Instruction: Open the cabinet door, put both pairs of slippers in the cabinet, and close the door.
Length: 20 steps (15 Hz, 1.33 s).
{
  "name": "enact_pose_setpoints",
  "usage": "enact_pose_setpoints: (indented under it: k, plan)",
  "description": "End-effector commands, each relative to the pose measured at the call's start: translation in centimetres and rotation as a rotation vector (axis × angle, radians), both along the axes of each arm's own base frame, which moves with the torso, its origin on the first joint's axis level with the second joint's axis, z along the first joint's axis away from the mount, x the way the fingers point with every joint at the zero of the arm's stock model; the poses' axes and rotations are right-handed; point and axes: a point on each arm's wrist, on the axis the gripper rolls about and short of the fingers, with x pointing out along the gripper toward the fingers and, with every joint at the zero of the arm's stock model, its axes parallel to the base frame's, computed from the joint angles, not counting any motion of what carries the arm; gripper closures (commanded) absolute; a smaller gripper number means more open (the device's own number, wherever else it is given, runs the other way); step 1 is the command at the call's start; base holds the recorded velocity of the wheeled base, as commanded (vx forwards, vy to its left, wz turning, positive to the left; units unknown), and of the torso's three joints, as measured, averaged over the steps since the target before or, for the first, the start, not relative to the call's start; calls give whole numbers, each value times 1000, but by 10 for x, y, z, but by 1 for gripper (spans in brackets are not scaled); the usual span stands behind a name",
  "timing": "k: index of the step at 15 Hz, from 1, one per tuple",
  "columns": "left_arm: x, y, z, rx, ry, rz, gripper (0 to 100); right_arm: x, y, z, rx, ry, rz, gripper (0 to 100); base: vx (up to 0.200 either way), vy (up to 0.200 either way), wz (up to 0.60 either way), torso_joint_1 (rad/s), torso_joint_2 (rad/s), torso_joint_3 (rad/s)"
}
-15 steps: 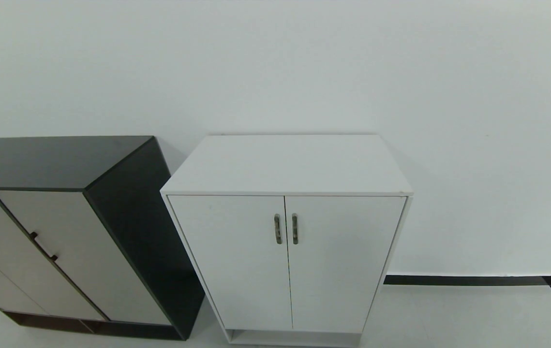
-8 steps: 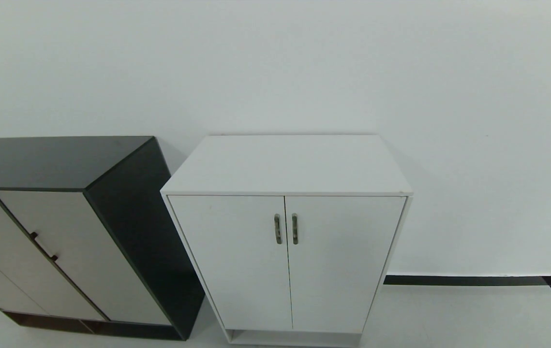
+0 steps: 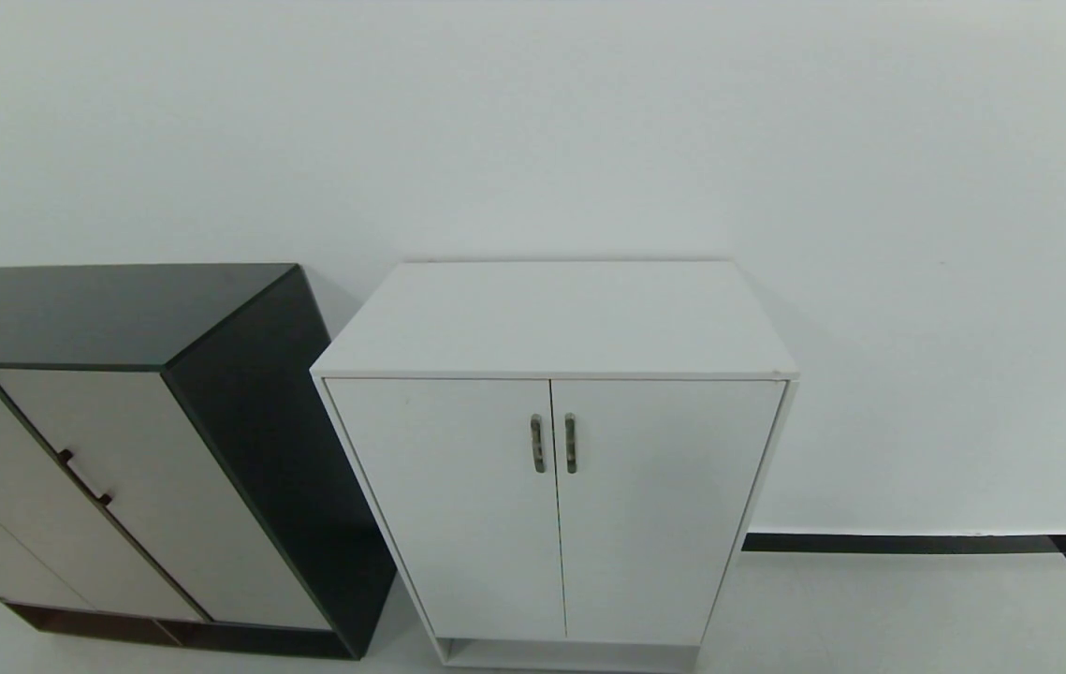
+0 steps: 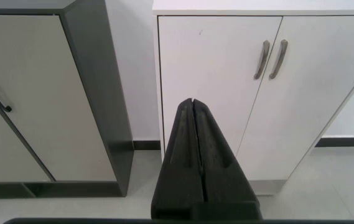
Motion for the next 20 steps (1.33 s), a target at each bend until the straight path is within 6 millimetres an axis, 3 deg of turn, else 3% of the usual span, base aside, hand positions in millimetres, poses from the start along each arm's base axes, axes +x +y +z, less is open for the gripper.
enact_pose_setpoints:
  k: [1,5,8,11,20]
  plan:
    - [0,0,0,-1,1,0,100,-1,4,-1,52,56,63,100,0,0,0,0,0,0]
    - [0,0,0,-1,1,0,100,-6,4,2,140,31,108,100,0,0,0,0,0,0]
    - [0,0,0,-1,1,0,100,-2,2,-5,-20,60,57,100,0,0,0,0,0,0]
    - [0,0,0,-2,1,0,100,-6,0,-1,13,1,86,100,0,0,0,0,0,0]
    - [0,0,0,-2,2,0,100,-18,-21,10,98,-262,-293,100,0,0,0,0,0,0]
